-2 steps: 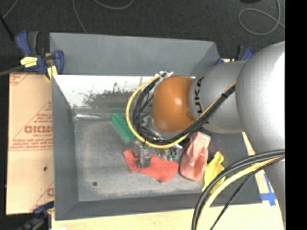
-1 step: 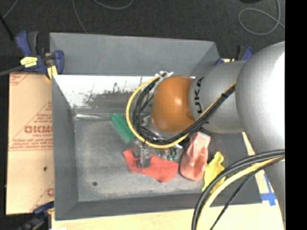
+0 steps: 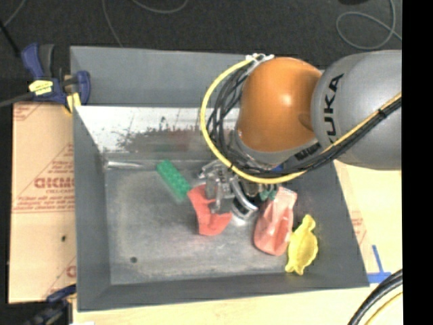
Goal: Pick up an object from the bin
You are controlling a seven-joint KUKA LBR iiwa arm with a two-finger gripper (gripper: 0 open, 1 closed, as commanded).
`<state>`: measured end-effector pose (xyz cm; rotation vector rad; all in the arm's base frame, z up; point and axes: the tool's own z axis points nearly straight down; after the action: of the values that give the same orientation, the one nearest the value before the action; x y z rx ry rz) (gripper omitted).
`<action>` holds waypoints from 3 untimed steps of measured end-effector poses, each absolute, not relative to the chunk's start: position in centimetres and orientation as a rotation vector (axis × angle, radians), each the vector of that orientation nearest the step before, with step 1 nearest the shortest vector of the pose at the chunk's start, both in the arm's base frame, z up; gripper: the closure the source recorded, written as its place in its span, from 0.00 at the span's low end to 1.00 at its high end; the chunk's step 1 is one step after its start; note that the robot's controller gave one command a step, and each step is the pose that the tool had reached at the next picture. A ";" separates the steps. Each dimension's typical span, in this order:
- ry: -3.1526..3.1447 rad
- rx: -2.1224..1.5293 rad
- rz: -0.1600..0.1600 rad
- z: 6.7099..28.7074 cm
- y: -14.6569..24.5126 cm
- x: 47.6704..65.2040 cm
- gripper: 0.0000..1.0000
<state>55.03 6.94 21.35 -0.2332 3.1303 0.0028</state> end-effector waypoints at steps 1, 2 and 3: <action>3.133 -0.231 0.005 21.3 7.0 55.0 1.00; 3.133 -0.228 0.006 21.3 7.0 55.0 1.00; 3.133 -0.226 0.006 21.3 7.0 55.0 1.00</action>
Offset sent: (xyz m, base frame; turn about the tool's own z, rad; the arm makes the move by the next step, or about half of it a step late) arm 0.0000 0.0000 0.0000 0.0000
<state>54.96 7.02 21.28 -0.2263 3.1331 0.0062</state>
